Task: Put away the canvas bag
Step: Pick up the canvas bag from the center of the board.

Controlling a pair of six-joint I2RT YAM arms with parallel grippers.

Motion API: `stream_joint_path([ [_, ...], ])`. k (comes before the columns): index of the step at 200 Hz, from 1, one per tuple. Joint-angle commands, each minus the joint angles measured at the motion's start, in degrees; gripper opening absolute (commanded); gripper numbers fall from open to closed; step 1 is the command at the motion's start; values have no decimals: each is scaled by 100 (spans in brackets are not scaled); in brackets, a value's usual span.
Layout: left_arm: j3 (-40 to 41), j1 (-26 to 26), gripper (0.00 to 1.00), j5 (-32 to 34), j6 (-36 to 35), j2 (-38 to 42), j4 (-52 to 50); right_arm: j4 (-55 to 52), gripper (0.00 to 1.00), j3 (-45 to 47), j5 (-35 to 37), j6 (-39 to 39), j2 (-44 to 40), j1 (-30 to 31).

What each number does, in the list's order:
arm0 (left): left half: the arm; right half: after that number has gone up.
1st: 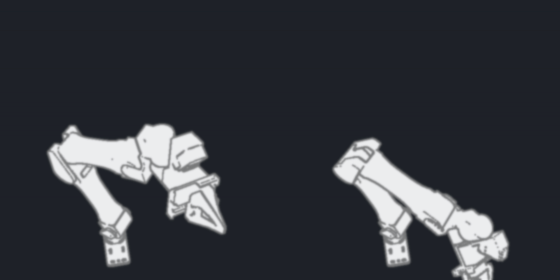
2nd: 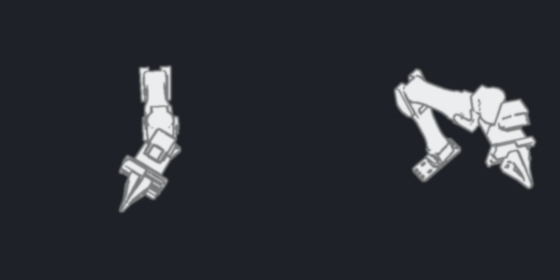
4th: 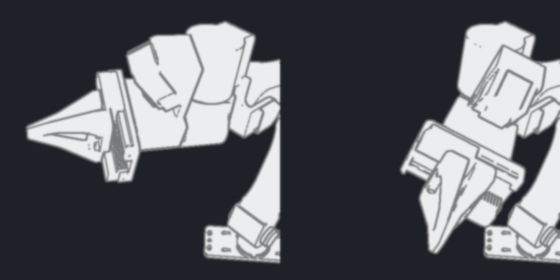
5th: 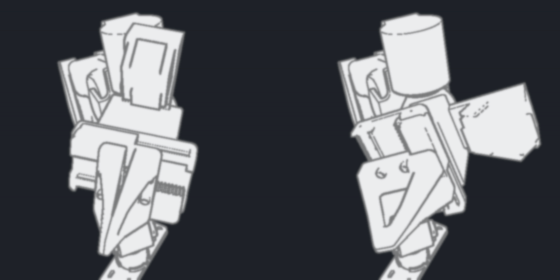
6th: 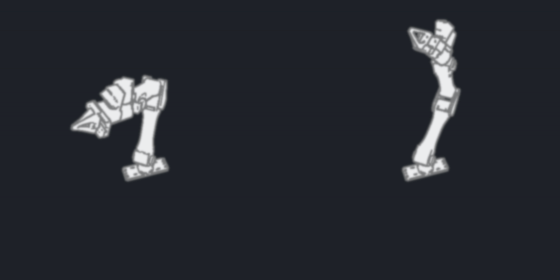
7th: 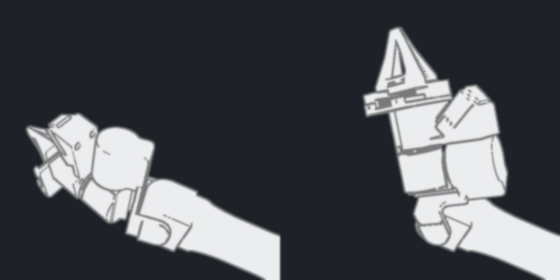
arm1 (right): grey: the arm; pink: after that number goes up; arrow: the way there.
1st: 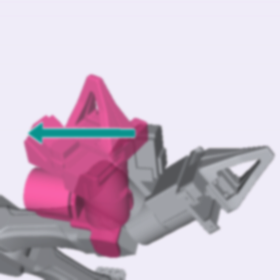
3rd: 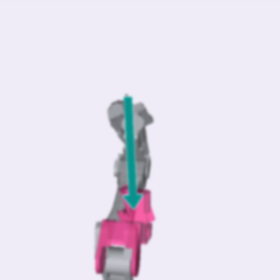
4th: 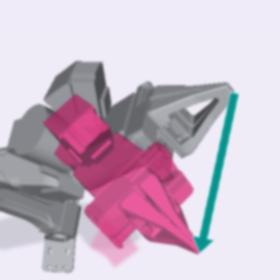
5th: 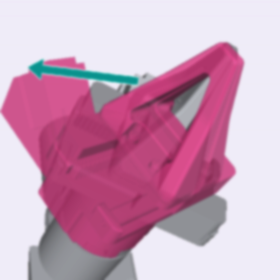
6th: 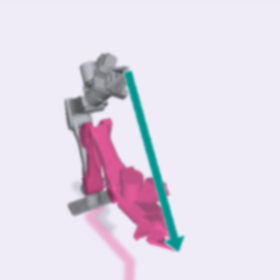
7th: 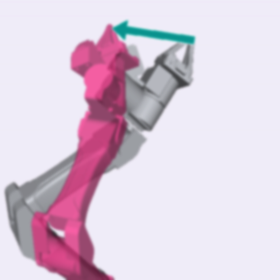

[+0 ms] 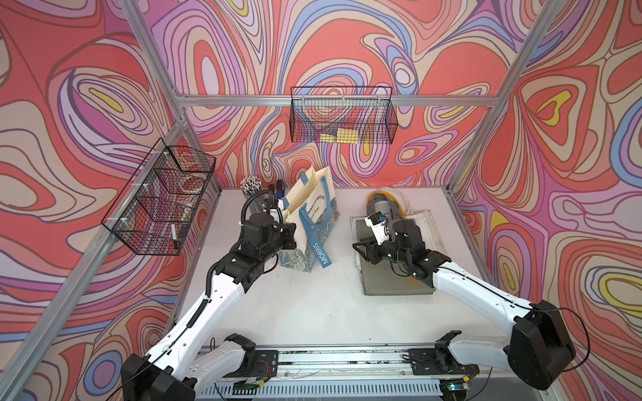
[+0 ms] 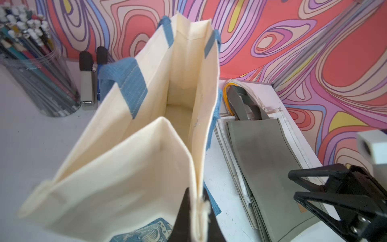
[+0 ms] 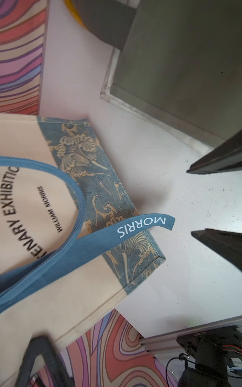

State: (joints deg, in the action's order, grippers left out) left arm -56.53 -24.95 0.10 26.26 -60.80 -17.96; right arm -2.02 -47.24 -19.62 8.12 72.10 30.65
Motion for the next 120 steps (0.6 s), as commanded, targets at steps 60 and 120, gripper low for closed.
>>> stream_joint_path([
  [60,-1421,-1289,0,1879,2288,-709,-1273,650,50,-336,473,-558,-159,1338],
  [120,-1757,-1797,0,1749,2551,-1317,-1236,2083,50,215,1241,-551,359,1620],
])
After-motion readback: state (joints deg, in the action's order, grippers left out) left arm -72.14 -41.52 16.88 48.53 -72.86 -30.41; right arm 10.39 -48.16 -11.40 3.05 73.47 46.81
